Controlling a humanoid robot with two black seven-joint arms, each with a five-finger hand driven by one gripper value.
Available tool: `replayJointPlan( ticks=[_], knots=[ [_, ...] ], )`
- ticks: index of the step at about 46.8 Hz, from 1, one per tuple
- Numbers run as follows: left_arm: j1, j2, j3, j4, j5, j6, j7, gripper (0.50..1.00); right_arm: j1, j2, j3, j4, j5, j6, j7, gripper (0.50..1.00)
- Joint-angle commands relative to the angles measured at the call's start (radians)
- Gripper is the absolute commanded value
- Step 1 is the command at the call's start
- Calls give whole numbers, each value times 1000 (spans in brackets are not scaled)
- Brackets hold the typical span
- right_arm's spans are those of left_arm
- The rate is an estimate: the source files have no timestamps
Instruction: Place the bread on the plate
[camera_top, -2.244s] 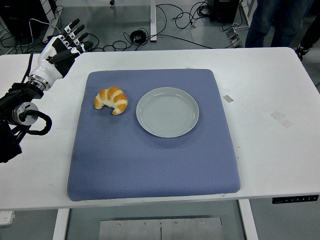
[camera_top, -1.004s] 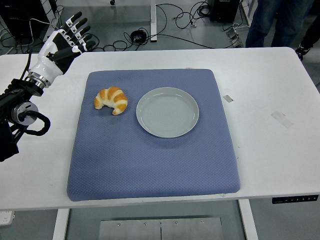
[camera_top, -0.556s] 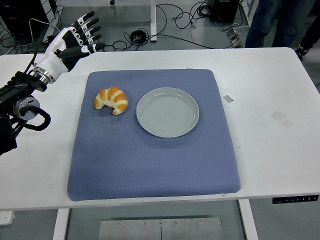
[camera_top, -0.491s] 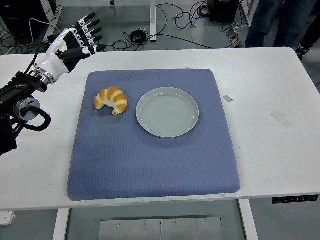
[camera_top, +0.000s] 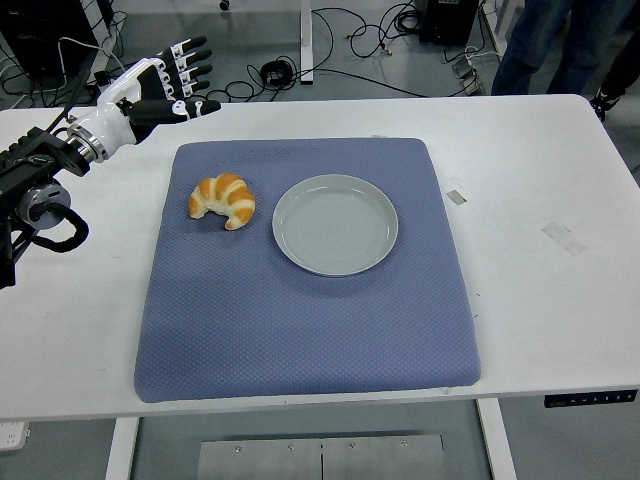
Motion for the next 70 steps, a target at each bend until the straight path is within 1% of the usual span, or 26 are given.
replayJointPlan(
  ticks=[1,5,8,11,16,21,25,28,38,40,43,46,54,62,70],
  knots=[
    [-21,1,82,2,1,28,3,937,0,0,0,0,0,0,0,1000],
    [-58,-4,203,2,-2,72,12,937,0,0,0,0,0,-1,0,1000],
    [-82,-1,254,0,-2,79,30,939,0,0,0,0,0,0,0,1000],
    [-99,2,263,0,-2,76,72,952,0,0,0,0,-1,-1,0,1000],
    [-121,19,268,-1,1,62,165,968,0,0,0,0,0,-1,0,1000],
    [-170,22,288,-16,36,63,221,966,0,0,0,0,0,0,0,1000],
    [-204,33,294,-50,67,91,257,940,0,0,0,0,0,-1,0,1000],
    [-228,50,300,-98,79,134,271,939,0,0,0,0,0,1,0,1000],
    [-288,131,306,-366,193,287,271,948,0,0,0,0,0,1,0,1000],
    [-302,157,298,-427,214,298,270,966,0,0,0,0,-1,0,0,1000],
    [-317,205,300,-532,233,301,270,971,0,0,0,0,0,-1,0,1000],
    [-329,216,303,-576,245,310,271,969,0,0,1,0,-1,0,0,1000],
    [-328,214,312,-576,329,326,273,971,0,0,0,0,0,-1,0,1000],
    [-333,219,363,-573,435,329,273,971,0,0,0,0,0,1,0,1000],
    [-325,214,366,-514,483,330,271,966,0,0,1,0,0,-1,0,1000]
  ],
)
